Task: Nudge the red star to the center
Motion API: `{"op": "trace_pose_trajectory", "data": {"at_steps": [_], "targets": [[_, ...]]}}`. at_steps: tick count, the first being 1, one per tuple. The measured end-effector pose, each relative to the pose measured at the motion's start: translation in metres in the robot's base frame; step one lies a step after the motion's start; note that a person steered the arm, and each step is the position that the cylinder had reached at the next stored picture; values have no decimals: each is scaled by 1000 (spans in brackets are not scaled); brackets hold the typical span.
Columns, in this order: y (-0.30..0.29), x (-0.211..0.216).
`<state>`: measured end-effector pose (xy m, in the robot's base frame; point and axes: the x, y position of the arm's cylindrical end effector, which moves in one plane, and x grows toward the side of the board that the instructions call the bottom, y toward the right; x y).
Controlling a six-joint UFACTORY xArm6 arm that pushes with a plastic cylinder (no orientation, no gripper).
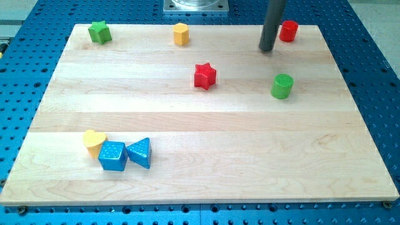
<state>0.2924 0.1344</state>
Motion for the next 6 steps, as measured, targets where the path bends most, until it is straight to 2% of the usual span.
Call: {"op": "trace_pose_trajectory", "data": {"at_steps": [1, 2, 4, 6], "targets": [[-84, 41], [-112, 45], [-113, 45], [-105, 68]]}}
